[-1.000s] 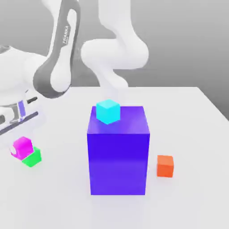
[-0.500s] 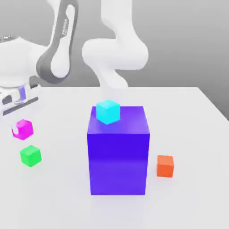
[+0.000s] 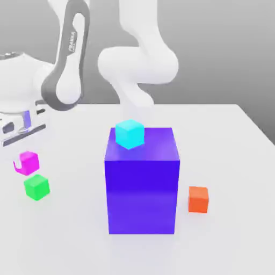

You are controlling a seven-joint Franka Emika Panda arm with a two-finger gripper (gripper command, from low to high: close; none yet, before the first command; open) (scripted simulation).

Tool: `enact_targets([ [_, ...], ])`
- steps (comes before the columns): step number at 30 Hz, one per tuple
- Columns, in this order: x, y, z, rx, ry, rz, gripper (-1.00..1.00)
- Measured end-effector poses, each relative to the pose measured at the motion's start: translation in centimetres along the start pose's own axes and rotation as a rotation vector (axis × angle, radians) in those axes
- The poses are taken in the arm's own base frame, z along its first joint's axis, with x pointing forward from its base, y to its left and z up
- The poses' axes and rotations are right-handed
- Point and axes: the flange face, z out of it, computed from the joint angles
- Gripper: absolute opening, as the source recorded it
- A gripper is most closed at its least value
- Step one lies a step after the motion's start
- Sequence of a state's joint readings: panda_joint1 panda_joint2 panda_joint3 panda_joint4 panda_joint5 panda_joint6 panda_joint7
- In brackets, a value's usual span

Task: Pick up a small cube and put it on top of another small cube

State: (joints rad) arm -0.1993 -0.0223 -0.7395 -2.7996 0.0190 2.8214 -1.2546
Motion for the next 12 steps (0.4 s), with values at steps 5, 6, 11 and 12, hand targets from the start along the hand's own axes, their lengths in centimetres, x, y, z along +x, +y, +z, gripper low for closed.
enact_targets([
  [5,-0.1,-0.3,1.4,0.01,-0.007,-0.002,-1.0],
  [6,-0.1,-0.3,1.8,0.012,-0.009,-0.002,-1.0],
  [11,-0.5,-0.7,3.4,0.025,-0.025,-0.003,-1.0],
  [12,-0.5,-0.8,3.8,0.028,-0.028,-0.004,1.0],
])
